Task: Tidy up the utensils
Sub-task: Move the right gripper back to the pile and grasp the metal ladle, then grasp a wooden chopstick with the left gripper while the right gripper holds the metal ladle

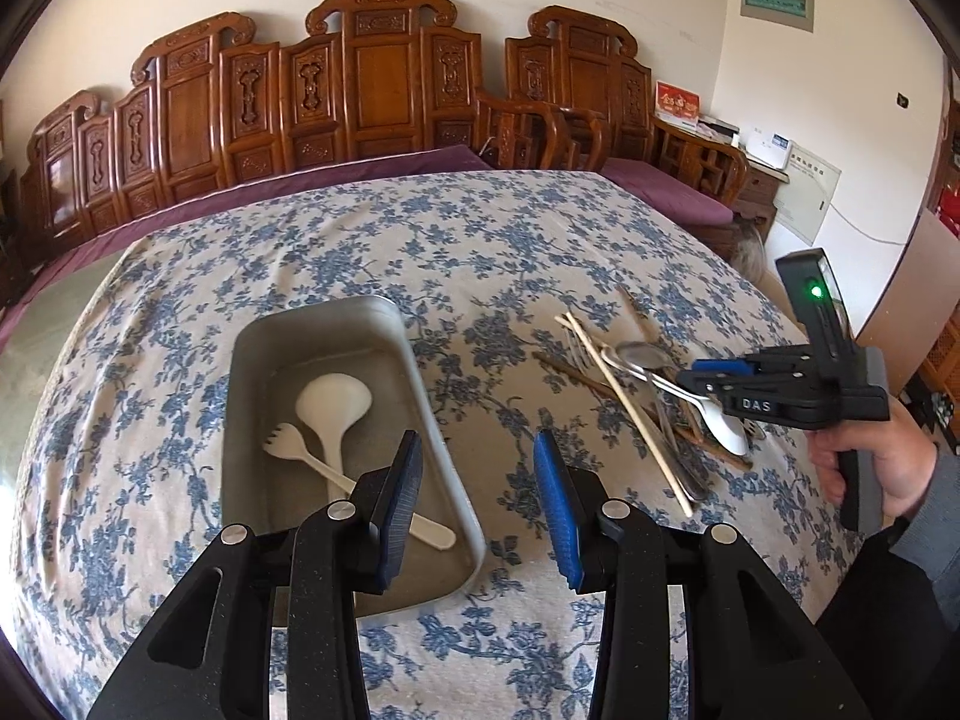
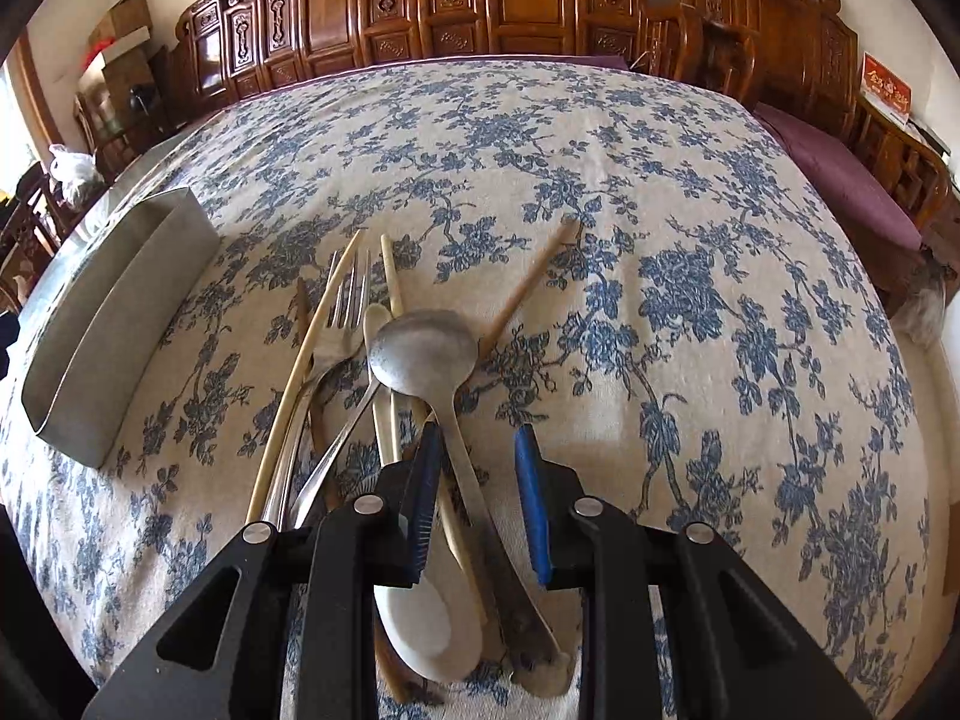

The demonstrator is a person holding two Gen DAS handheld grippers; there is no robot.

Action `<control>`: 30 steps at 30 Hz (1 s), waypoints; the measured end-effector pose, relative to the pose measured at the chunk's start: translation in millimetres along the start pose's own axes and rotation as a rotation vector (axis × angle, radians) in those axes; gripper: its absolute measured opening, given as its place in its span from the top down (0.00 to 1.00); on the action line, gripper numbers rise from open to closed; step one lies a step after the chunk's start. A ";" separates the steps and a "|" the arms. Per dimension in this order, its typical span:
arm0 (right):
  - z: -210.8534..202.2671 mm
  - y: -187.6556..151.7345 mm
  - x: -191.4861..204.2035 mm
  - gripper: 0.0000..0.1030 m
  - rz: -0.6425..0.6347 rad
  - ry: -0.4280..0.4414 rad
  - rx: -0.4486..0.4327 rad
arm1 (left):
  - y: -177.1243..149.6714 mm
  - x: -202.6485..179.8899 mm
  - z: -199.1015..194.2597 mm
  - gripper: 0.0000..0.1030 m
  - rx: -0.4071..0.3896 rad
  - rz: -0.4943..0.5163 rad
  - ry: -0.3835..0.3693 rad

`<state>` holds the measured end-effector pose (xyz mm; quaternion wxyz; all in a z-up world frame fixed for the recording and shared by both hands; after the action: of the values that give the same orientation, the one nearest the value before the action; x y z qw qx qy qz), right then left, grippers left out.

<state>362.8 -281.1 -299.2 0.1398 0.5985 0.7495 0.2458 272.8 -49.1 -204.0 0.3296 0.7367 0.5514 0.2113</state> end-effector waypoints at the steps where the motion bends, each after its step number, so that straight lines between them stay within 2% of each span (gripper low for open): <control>1: 0.0 -0.2 0.8 0.83 0.001 0.010 -0.001 | -0.7 -2.3 1.2 0.65 0.003 0.003 -0.002; 3: -0.6 -1.1 4.5 0.88 0.000 0.029 0.000 | -1.9 -6.5 2.6 0.65 0.007 0.011 -0.003; 10: -1.8 -0.9 10.0 0.93 -0.030 0.031 -0.003 | -5.0 -21.6 7.5 0.65 0.021 0.032 -0.013; 21: -26.7 9.5 -1.3 0.93 0.002 0.033 -0.106 | -9.1 -47.4 22.6 0.65 0.062 0.073 -0.012; 30: -28.5 3.3 -25.5 0.93 0.057 0.017 -0.107 | -9.6 -77.7 66.7 0.65 0.132 0.040 -0.074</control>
<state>357.4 -310.9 -275.7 0.1581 0.6094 0.7190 0.2945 287.8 -138.3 -253.1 0.2962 0.7748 0.5369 0.1538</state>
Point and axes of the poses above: each gripper's, at about its wrist camera, not at the fingertips, and z roughly the way its jaws point, x to its left, y to its top, the point moved 7 cm from there along z, roughly the way its jaws point, and after that the axes turned 1 degree about z, right-handed, at the moved point
